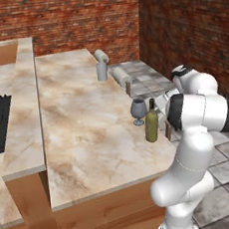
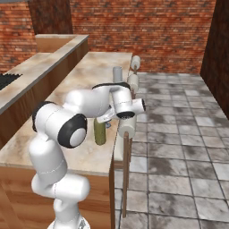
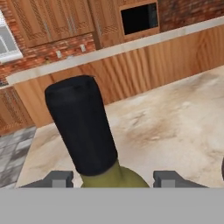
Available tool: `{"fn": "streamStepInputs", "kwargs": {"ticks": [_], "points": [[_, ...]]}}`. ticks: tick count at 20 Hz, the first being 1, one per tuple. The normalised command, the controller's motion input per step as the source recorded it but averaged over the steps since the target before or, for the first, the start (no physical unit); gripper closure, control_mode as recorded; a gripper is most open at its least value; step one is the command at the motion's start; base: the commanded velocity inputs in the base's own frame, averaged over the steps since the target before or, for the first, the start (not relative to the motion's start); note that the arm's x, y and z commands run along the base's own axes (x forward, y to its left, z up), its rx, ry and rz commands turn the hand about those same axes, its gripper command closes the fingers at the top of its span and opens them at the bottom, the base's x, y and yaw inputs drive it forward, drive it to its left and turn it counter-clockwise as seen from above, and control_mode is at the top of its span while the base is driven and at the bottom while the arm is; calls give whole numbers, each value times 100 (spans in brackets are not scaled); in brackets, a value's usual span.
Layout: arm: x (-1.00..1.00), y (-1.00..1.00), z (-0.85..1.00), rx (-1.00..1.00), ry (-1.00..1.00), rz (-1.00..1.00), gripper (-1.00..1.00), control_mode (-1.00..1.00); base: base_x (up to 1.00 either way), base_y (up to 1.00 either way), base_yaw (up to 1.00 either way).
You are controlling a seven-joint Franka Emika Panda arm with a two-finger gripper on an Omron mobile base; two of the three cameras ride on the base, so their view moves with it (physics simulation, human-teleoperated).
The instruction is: There is a wine glass and glass cup on the dining counter. Place the wine bottle next to the wine glass and the juice bottle next to the glass cup.
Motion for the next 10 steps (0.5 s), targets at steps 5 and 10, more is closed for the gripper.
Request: {"fn": "streamStepInputs", "kwargs": {"ticks": [5,10], "points": [[8,-5,-9,0,-3,4,100,-100,0,0,0],[16,-6,-4,0,-5,4,100,-100,0,0,0]]}}
